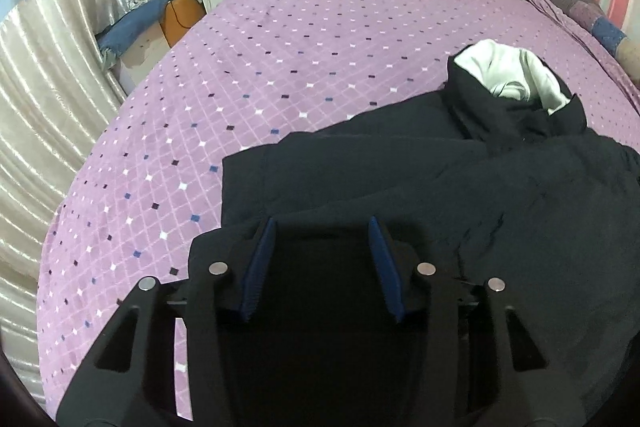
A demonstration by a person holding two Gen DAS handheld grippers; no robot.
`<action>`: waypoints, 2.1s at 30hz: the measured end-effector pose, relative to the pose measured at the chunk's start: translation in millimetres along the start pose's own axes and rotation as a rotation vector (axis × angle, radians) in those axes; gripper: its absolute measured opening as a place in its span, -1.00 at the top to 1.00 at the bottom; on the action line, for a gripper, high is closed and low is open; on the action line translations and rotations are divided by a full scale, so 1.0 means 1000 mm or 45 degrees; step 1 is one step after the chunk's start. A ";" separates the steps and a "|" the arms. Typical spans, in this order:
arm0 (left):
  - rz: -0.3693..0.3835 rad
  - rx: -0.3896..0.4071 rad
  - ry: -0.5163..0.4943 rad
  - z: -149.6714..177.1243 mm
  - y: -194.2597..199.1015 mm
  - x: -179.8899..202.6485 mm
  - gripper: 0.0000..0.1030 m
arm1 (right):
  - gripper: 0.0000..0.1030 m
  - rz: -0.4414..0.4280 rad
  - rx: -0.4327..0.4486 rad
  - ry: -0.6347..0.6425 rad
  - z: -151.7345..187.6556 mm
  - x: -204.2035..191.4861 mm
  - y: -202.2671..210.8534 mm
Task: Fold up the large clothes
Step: 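Fold the grasped jacket side inward with the left gripper and release, then smooth the folded black jacket flat with both open tools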
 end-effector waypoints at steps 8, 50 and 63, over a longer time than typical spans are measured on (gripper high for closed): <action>-0.022 -0.032 -0.011 0.004 -0.013 -0.003 0.07 | -0.20 -0.001 -0.028 0.013 0.002 -0.002 -0.006; 0.013 0.015 0.008 0.085 0.039 0.003 -0.31 | -0.20 -0.059 -0.037 0.007 0.093 0.026 0.046; 0.006 0.211 -0.015 0.105 0.136 0.010 -0.94 | -0.84 -0.043 0.234 -0.016 0.108 0.029 0.145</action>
Point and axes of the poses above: each gripper's, at about its wrist camera, not at the fingertips, and y roughly against the way its jaws point, x to its right, z to its underside, the point moved 6 cm from there along -y, roughly the way its jaws point, and after that the axes turned 7 degrees about z, right-handed, at the moved point
